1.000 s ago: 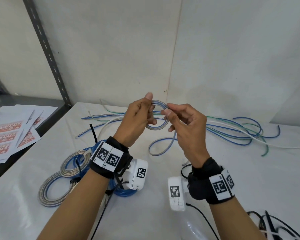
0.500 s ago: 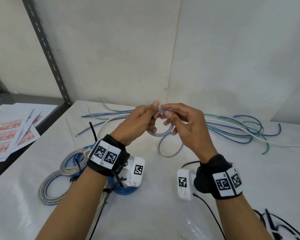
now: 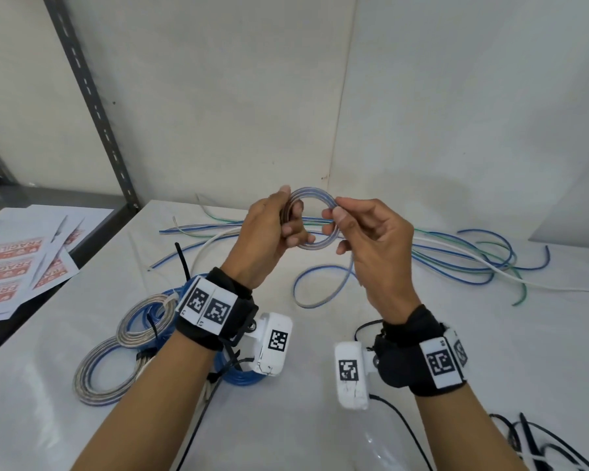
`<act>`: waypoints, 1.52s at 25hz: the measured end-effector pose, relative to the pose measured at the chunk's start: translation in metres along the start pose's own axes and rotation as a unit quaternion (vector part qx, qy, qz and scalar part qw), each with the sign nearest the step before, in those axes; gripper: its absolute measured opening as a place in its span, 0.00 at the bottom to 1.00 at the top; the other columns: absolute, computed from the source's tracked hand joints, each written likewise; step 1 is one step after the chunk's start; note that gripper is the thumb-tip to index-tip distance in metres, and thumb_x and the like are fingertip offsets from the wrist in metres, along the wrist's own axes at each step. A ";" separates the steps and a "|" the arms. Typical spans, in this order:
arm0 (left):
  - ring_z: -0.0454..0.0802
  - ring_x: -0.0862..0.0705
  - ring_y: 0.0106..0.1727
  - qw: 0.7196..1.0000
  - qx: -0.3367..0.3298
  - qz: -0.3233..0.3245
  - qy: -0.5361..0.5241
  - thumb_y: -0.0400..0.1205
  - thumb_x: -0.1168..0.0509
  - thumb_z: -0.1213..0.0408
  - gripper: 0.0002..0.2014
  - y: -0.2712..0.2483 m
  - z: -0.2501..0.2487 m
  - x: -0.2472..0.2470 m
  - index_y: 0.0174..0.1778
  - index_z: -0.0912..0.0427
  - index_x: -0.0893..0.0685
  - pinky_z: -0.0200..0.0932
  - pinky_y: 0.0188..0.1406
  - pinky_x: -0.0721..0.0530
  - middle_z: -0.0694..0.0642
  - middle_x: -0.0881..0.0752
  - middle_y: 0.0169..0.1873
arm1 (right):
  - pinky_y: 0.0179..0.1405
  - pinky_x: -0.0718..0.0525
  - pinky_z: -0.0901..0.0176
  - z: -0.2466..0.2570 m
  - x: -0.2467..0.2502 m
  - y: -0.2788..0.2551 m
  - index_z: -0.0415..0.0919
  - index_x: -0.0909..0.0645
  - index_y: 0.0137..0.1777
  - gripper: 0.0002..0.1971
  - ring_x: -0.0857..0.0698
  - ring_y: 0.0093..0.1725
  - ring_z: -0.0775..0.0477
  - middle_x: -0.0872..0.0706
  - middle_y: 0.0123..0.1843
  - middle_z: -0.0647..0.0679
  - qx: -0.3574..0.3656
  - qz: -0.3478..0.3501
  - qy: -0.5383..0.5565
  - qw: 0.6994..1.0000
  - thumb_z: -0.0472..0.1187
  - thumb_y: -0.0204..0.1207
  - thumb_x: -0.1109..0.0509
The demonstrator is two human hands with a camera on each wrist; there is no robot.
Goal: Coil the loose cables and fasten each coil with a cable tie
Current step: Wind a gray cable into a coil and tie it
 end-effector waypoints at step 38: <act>0.54 0.10 0.29 0.978 -0.165 -0.026 0.123 0.89 0.37 0.65 0.13 -0.003 -0.011 0.015 0.47 0.73 0.16 0.46 0.34 0.11 0.61 0.14 0.30 | 0.37 0.10 0.55 -0.013 0.001 -0.004 0.37 0.16 0.50 0.04 0.06 0.48 0.40 0.06 0.48 0.38 -0.042 -0.060 0.036 0.997 0.33 0.79 0.24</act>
Point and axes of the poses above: each hand's wrist, its own y-axis towards the middle knuckle, its own x-axis out of the back of the hand, z = x × y, the point moved 4 cm from there along y, towards the middle knuckle
